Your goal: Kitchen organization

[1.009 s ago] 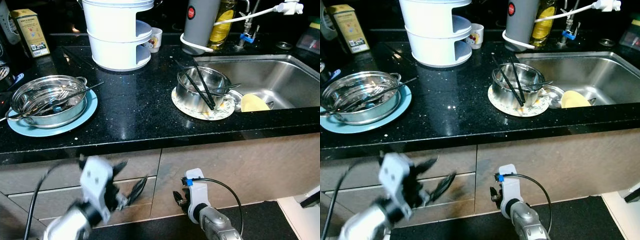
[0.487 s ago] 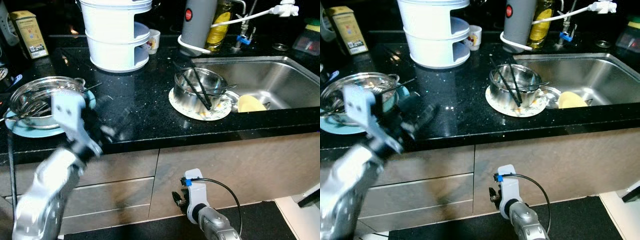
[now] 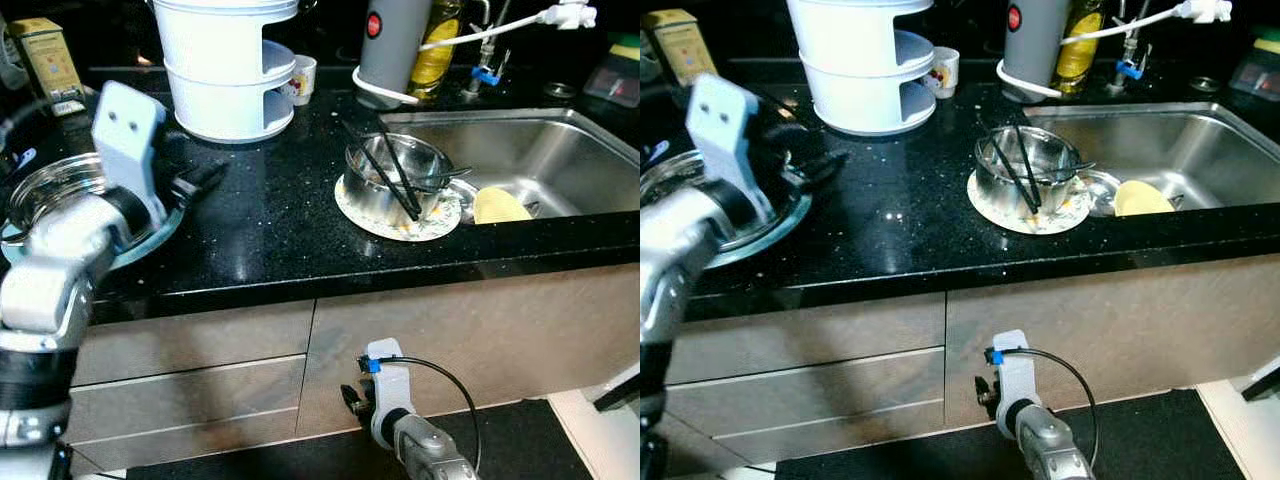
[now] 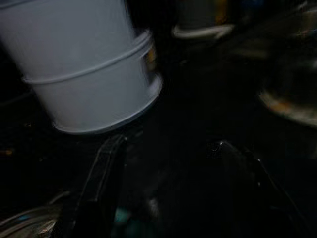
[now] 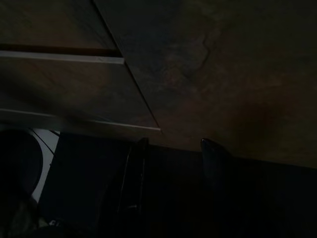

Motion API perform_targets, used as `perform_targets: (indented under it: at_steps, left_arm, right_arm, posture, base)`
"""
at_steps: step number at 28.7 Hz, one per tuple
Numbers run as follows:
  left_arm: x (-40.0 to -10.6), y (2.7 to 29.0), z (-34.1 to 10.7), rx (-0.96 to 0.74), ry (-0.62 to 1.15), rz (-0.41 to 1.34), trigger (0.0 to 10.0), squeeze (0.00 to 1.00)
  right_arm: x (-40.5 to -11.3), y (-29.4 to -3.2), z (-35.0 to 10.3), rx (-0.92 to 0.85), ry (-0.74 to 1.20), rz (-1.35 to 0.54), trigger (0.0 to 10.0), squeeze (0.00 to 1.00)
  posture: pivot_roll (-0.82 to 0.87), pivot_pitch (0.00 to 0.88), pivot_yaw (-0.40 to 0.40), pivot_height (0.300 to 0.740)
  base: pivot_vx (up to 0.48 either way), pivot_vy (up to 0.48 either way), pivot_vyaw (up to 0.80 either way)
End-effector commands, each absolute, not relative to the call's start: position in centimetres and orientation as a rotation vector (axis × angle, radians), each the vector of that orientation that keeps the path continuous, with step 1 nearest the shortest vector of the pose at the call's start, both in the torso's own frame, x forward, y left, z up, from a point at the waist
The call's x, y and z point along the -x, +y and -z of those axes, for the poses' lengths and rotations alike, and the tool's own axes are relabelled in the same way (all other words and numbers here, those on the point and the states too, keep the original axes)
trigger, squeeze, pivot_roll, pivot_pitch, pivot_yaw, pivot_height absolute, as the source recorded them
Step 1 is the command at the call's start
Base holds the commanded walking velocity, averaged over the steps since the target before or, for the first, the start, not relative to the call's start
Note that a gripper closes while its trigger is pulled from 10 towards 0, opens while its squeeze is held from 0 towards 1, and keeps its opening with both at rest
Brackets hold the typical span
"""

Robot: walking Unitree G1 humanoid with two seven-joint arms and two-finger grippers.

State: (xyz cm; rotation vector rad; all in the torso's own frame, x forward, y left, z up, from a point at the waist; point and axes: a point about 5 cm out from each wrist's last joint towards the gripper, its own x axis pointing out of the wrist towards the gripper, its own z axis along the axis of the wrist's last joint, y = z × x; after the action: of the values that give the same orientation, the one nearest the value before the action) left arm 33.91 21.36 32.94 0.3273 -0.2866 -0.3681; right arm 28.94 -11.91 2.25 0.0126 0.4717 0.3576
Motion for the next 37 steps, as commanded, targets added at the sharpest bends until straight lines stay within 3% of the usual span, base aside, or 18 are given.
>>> perform_targets:
  at_steps: [1,2,3,4,8,13,14,28,37]
  left_arm:
    - [-34.3,22.1,-32.9,-0.357,-0.237,0.367,10.0,0.16]
    - [-34.7,23.0,-33.4,-0.373,-0.207,0.358,10.0,0.35]
    - [-34.7,23.0,-33.4,-0.373,-0.207,0.358,10.0,0.35]
    - [-34.9,23.4,-33.6,-0.352,-0.192,0.362,10.0,1.00]
    - [-35.1,23.9,-33.9,-0.338,-0.159,0.396,10.0,1.00]
    - [-35.8,26.4,-34.0,-0.407,-0.050,0.388,10.0,1.00]
    - [-36.0,27.0,-34.2,-0.400,-0.033,0.388,10.0,0.00]
    - [-36.3,29.0,-35.3,-0.327,-0.003,0.512,10.0,0.00]
    - [-36.2,30.4,-34.0,-0.469,0.136,0.521,10.0,0.00]
  right_arm:
    - [-28.5,-12.1,-1.6,-0.027,0.502,-0.345,10.0,0.00]
    - [-28.5,-12.1,-1.6,-0.032,0.503,-0.345,10.0,0.00]
    - [-28.5,-12.1,-1.6,-0.032,0.503,-0.345,10.0,0.00]
    - [-28.5,-12.0,-1.6,-0.033,0.502,-0.345,10.0,0.00]
    - [-28.5,-11.9,-1.6,-0.030,0.502,-0.346,10.0,0.00]
    - [-28.5,-11.8,-1.6,-0.030,0.502,-0.347,10.0,0.00]
    - [-28.5,-11.8,-1.6,-0.031,0.502,-0.348,10.0,0.00]
    - [-28.4,-11.8,-1.6,-0.037,0.503,-0.347,10.0,0.00]
    - [-28.4,-11.9,-1.5,-0.037,0.504,-0.348,10.0,0.00]
  posture:
    - [-0.04,0.170,-0.037,0.740]
    - [-0.04,0.170,-0.034,0.740]
    - [-0.04,0.170,-0.034,0.740]
    - [-0.04,0.172,-0.033,0.740]
    - [-0.04,0.172,-0.031,0.740]
    - [-0.04,0.174,-0.028,0.740]
    - [-0.04,0.176,-0.026,0.740]
    - [-0.04,0.175,-0.024,0.740]
    - [-0.04,0.171,-0.022,0.740]
  base:
    - [0.000,0.000,0.00]
    - [0.000,0.000,0.00]
    - [0.000,0.000,0.00]
    - [0.000,0.000,0.00]
    - [0.000,0.000,0.00]
    - [0.000,0.000,0.00]
    - [0.000,0.000,0.00]
    - [0.000,0.000,0.00]
    - [0.000,0.000,0.00]
